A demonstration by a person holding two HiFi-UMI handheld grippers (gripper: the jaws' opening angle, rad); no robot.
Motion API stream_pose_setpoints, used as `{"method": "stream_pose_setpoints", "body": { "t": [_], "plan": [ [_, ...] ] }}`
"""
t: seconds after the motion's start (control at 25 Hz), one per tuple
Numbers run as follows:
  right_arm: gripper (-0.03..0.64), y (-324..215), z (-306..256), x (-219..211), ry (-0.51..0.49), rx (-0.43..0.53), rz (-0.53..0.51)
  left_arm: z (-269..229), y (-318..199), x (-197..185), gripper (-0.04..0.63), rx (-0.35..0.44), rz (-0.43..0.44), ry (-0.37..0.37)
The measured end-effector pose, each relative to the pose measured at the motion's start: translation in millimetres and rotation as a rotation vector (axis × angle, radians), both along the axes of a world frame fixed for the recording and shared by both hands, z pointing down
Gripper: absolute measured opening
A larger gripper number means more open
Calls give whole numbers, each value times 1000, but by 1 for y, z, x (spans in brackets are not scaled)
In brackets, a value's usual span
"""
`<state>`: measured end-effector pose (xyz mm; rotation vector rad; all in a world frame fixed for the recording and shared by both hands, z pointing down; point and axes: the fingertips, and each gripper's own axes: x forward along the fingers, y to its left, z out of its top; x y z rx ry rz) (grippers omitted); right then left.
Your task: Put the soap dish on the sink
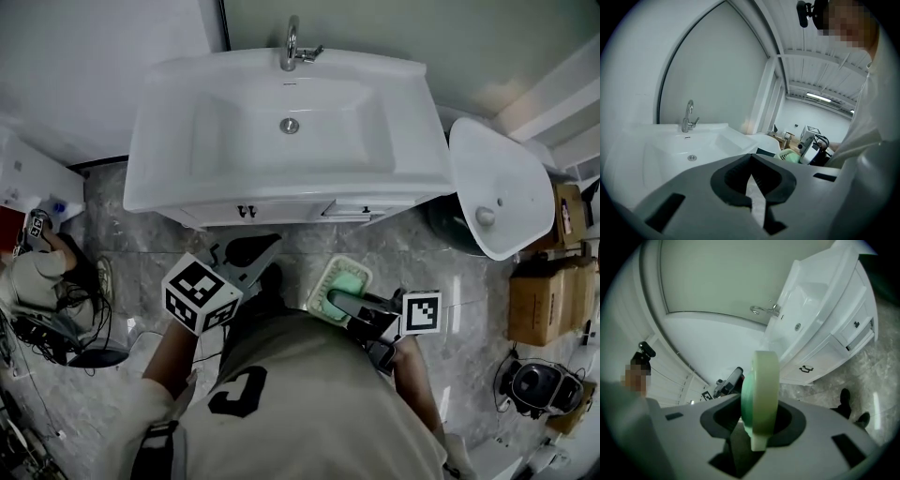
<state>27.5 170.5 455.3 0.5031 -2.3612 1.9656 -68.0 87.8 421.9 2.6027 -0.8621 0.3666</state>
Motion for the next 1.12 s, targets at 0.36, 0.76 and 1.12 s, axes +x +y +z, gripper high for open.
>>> {"method": "stream_pose_setpoints", "body": {
  "t": [0.36, 0.76, 1.12],
  "plan": [
    [149, -52, 2, -33, -10, -21, 19, 12, -38, -43, 18, -21, -9, 14],
    [149, -83, 3, -82, 15, -4, -72, 20, -59, -82, 18, -25, -55, 21],
    [149, -90, 3, -92, 37, -9, -64, 29, -63, -78, 18, -5, 11, -18]
  ]
}}
